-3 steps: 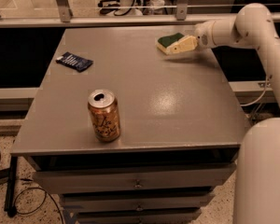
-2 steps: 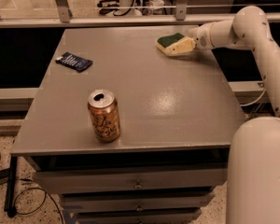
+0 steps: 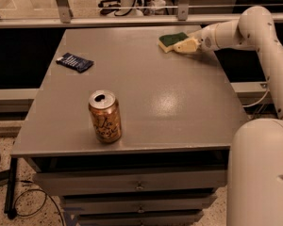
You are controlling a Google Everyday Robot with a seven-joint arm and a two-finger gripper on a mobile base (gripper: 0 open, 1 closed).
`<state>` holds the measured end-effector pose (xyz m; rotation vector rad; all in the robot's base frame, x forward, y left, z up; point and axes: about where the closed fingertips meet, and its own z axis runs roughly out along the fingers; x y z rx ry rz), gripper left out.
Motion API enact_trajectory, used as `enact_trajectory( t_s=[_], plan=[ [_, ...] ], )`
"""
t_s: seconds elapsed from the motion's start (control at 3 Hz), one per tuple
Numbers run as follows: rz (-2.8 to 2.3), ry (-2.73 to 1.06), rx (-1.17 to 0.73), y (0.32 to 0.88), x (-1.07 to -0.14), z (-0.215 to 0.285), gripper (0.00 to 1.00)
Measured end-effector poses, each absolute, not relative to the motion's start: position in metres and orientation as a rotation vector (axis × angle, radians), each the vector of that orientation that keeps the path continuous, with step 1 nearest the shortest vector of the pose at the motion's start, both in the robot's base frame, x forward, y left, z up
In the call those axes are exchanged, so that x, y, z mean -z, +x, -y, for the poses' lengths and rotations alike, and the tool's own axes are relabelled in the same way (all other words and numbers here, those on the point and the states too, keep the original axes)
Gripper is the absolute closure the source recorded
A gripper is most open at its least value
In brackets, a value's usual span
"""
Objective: Pick sponge
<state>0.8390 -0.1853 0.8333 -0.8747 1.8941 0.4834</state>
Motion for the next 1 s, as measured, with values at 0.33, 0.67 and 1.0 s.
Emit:
enact_trajectory(
  t_s=[0.33, 0.67, 1.0],
  plan=[
    [-1.837, -0.912, -0.504, 0.82, -0.864, 0.179, 0.87],
    [-1.748, -0.947, -0.54, 0.79, -0.909, 0.169, 1.0],
    [-1.691, -0.93, -0.596, 0.752, -0.95, 0.161, 1.0]
  ],
)
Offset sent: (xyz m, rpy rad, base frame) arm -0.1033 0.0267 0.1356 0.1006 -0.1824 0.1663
